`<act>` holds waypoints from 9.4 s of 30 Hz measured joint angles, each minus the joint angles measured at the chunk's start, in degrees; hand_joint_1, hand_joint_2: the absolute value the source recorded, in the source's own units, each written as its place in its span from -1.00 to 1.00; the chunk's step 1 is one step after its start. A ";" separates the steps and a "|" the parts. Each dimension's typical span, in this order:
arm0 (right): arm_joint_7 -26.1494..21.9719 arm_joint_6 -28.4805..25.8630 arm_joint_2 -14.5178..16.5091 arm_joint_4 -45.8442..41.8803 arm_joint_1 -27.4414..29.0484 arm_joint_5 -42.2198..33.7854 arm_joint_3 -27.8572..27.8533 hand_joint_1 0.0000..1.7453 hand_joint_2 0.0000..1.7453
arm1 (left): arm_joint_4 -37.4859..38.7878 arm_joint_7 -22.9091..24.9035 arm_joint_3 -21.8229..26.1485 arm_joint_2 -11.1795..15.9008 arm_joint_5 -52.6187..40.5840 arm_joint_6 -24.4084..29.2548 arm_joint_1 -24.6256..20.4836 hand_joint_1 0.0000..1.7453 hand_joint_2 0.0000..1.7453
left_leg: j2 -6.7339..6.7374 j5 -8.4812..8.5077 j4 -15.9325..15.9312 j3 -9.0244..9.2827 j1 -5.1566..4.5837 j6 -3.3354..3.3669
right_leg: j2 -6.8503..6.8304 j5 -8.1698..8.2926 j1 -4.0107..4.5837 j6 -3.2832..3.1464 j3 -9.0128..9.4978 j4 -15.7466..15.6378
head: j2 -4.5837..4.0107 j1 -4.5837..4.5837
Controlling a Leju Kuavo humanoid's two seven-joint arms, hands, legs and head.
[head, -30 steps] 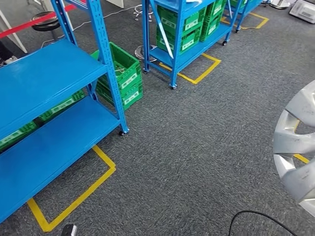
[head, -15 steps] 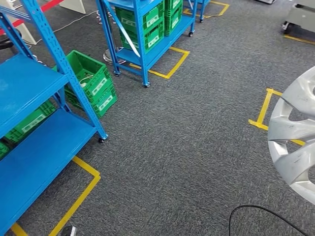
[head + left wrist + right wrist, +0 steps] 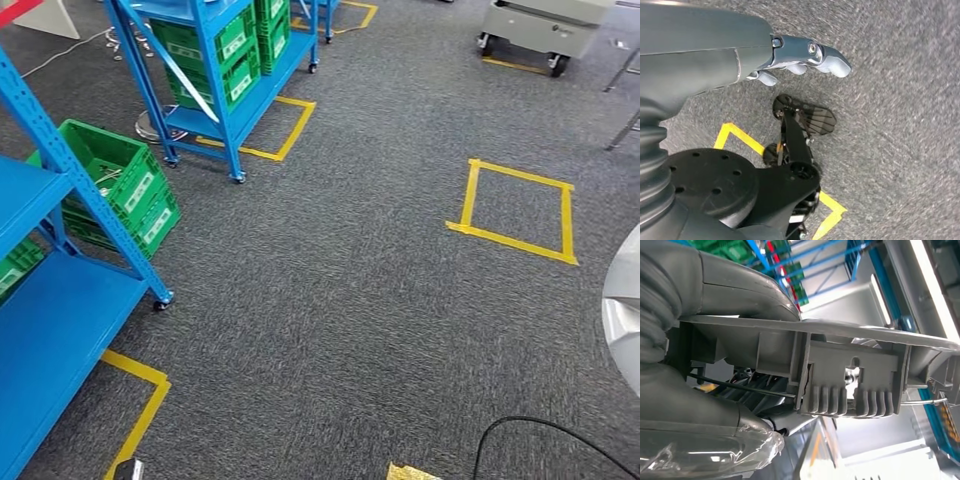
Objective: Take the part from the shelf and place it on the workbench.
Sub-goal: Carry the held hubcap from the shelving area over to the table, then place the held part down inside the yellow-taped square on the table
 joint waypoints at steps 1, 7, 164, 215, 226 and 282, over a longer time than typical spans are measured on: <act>-0.01 -0.41 0.01 0.07 -0.04 0.05 -0.41 1.00 1.00 | 0.00 0.11 0.19 -0.04 0.01 0.12 -0.07 -1.00 1.00 | 0.79 -0.08 0.00 0.10 -0.01 -0.06 | -0.20 1.15 -0.01 -0.02 1.14 -1.74 | 0.00 0.00; -0.93 -3.71 0.07 0.20 -1.38 1.09 -3.80 1.00 1.00 | -0.01 1.35 0.52 -0.24 -0.71 1.85 -0.21 -1.00 1.00 | 4.14 -0.71 -0.02 1.08 -0.52 -1.35 | -3.33 6.12 0.76 -1.26 9.71 -16.60 | 0.00 -0.22; -17.79 -24.88 -6.68 -6.11 -5.79 95.10 -25.34 1.00 1.00 | -0.13 -7.40 1.69 -2.24 -3.50 0.58 0.99 -1.00 1.00 | -3.28 2.25 1.33 -3.21 -2.02 0.46 | -0.14 3.10 1.61 -2.57 11.54 -15.44 | 0.00 -1.22; 1.08 -43.59 -20.23 9.46 1.61 95.80 3.70 1.00 1.00 | -0.13 -5.27 1.71 -0.61 -4.54 -0.95 1.46 -1.00 1.00 | -3.15 3.54 -0.21 -4.28 -0.57 0.19 | 0.16 -1.03 -0.39 -0.22 16.15 -10.06 | -0.02 -1.31; 0.22 -43.43 -19.49 12.44 1.84 96.02 4.13 1.00 1.00 | -0.15 -5.25 1.71 0.02 -5.13 -1.57 2.15 -1.00 1.00 | -3.34 -6.51 -1.35 8.64 -1.26 -0.59 | -1.10 9.11 -0.38 -0.60 4.30 -14.34 | -0.05 -1.16; 3.11 -36.72 -19.92 39.94 -5.06 92.46 22.54 -1.00 -1.00 | -0.13 -10.35 0.63 0.29 -8.96 -3.79 0.54 -1.00 1.00 | -2.47 1.66 0.70 -1.72 -0.08 -1.51 | -0.50 4.65 0.34 -1.20 11.97 -17.43 | -0.04 -1.74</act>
